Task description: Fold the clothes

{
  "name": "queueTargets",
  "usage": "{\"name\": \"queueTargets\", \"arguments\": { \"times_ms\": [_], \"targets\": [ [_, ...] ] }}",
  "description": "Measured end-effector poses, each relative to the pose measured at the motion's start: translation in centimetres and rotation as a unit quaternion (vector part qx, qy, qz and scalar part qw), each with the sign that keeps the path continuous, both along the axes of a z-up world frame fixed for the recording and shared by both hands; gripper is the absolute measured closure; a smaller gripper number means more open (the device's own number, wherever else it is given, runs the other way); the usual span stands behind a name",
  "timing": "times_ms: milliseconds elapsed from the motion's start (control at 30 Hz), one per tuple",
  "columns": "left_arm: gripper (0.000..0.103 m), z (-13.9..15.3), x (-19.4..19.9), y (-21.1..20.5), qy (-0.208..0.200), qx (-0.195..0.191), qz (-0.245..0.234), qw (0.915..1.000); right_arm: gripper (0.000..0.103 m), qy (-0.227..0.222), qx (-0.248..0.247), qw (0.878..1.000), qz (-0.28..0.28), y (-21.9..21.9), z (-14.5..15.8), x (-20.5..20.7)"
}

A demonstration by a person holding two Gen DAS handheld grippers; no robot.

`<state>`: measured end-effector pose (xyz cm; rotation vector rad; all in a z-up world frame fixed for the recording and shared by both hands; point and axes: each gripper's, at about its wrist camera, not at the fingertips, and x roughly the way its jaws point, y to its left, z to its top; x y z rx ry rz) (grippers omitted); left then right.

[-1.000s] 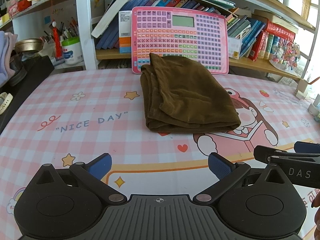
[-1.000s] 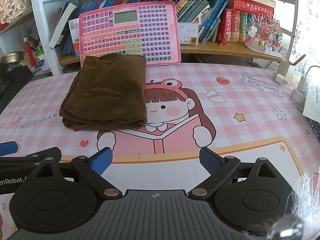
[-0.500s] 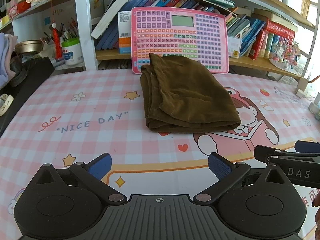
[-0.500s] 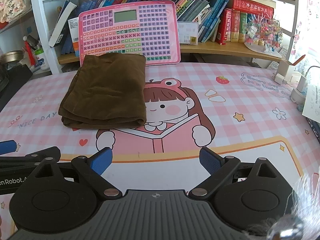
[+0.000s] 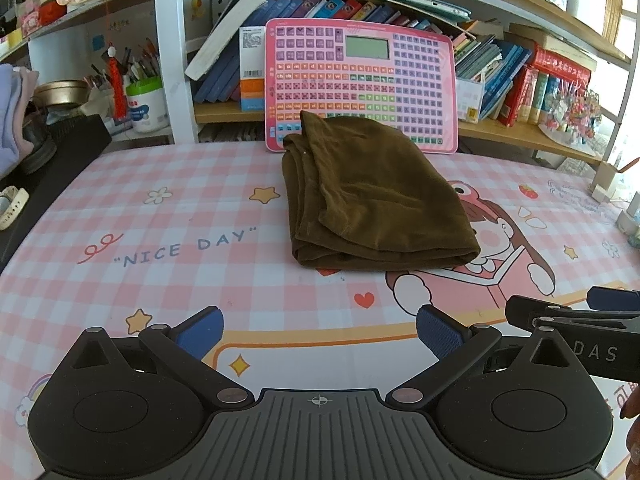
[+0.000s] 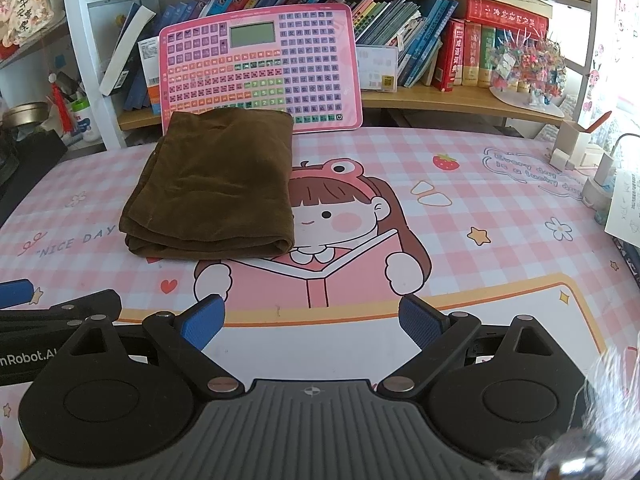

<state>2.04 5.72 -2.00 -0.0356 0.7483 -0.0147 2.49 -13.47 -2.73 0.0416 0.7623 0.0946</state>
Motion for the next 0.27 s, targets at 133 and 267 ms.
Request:
{"name": "queueTargets", "arguments": {
  "times_ms": [133,267],
  "targets": [
    [0.000,0.05,-0.12,0.02,-0.001,-0.002,0.000,1.0000,0.009,-0.001,0.000,1.000,0.000,0.07,0.03,-0.06],
    [0.000,0.08,-0.09,0.05,0.000,-0.003,-0.001,1.0000,0.009,-0.002,0.000,1.000,0.000,0.09,0.03,-0.13]
  ]
}}
